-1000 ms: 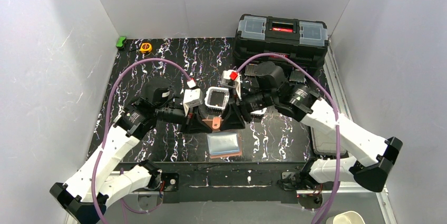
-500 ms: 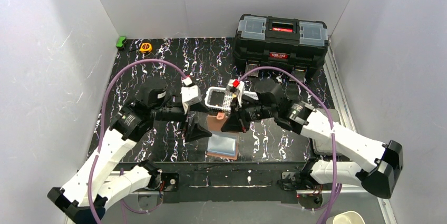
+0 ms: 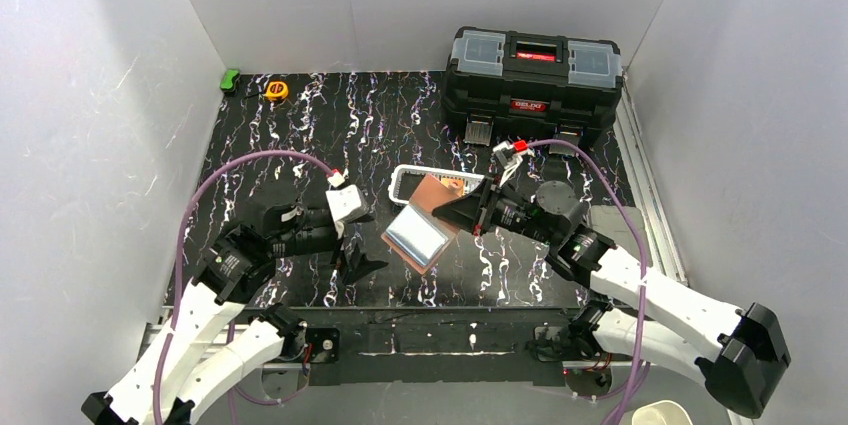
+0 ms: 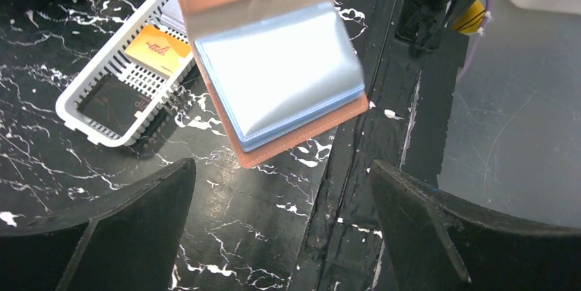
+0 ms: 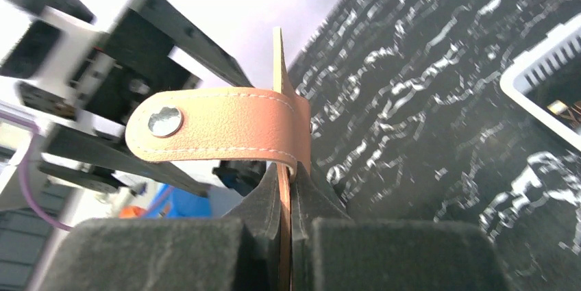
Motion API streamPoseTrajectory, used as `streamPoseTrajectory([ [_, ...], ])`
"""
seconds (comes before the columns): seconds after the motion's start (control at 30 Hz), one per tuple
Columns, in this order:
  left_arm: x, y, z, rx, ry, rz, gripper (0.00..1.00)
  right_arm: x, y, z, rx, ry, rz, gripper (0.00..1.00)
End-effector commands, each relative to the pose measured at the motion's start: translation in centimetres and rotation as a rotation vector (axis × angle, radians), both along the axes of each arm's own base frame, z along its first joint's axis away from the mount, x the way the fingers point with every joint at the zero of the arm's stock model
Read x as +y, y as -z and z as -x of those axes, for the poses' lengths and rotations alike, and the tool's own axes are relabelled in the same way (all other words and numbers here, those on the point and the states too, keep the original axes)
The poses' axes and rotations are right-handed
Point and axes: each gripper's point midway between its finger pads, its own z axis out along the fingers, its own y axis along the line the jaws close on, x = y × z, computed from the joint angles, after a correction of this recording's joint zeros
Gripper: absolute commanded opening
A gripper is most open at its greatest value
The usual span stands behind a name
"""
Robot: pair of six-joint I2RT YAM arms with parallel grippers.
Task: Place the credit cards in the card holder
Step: Open the card holder at the center of the board.
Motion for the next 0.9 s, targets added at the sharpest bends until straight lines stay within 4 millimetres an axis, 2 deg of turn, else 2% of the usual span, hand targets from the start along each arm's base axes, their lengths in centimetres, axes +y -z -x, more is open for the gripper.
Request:
streamPoseTrajectory([
  [0.0,-0.2,-0.4,-0.3,0.071,-0.075,0.055,0.96,-0.5,-7.2,-0.3,-0.056,0.037,-0.314,0.01],
  [0.13,-0.5,-1.2,-1.2,0.112,-0.134,0.105,0.91,-0.5,-8.3,0.0,-0.047,0.003,-0.403,0.01],
  [0.3,-0.5,-2.6,-2.3,0.130,-0.173,0.171,0.81,-0.5,-8.7,0.5,-0.056,-0.024,-0.416,0.01],
  [0.4,-1.1,-3.5,-2.0,0.174,-0.138,0.210,0.77,-0.5,-8.8,0.6,-0.057,-0.032,-0.418,0.01],
  [0.63,-1.6,-3.3,-1.8,0.182,-0.082,0.211,0.48,-0.4,-8.9,0.9,-0.038,-0.057,-0.446,0.01],
  [0.87,-2.3,-4.8,-1.9,0.190,-0.057,0.246,0.47,0.5,-7.9,0.9,-0.018,-0.093,-0.413,0.01],
])
